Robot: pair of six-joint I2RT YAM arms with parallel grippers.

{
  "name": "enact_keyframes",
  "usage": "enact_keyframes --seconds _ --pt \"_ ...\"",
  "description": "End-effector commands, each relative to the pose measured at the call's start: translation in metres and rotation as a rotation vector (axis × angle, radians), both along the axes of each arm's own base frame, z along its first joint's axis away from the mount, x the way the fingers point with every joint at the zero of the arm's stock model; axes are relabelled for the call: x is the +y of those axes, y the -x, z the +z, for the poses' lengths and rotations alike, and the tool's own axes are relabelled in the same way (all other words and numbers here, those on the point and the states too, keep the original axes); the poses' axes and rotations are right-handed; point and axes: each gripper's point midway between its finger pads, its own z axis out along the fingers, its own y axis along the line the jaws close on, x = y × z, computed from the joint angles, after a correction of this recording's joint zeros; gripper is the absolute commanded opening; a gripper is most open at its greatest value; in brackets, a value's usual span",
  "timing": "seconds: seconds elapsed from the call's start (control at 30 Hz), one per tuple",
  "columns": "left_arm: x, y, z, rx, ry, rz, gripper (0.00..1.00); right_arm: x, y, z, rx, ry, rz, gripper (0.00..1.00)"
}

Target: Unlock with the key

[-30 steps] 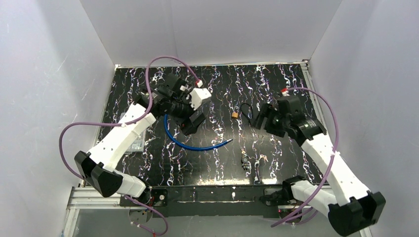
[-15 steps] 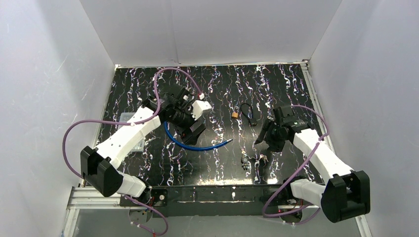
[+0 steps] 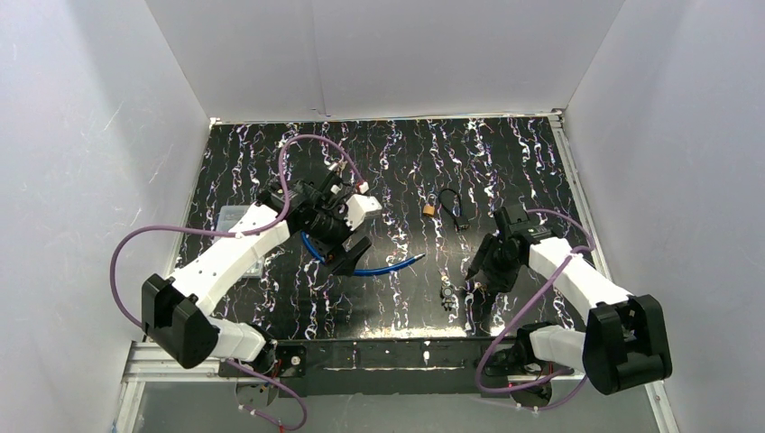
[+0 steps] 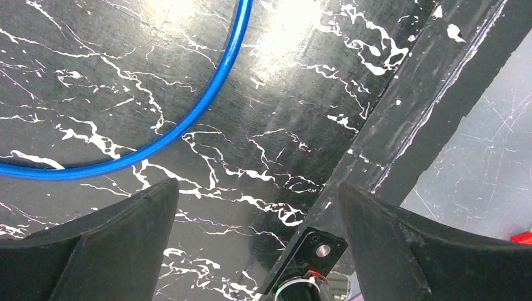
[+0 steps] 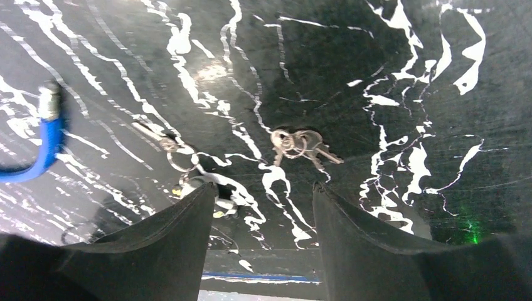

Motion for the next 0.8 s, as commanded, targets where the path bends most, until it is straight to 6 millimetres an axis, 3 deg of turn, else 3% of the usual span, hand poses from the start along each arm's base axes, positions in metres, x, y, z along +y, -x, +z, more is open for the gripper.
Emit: enact_keyframes --seconds 0.0,0.37,0.77 --pt "0.003 0.01 0.021 -0.01 0.04 -0.002 0.98 -0.002 0.002 -0.015 0.031 0.007 -0.048 0.66" --pt "-0.001 0.002 0.033 -0.049 0.062 0.01 0.98 -0.008 -0.005 -0.023 0.024 0.05 -0.075 0.63" --pt "-0.004 0.002 0.041 -0.059 0.083 -0.001 0.97 -0.018 -0.016 -0.022 0.001 0.117 -0.099 0.4"
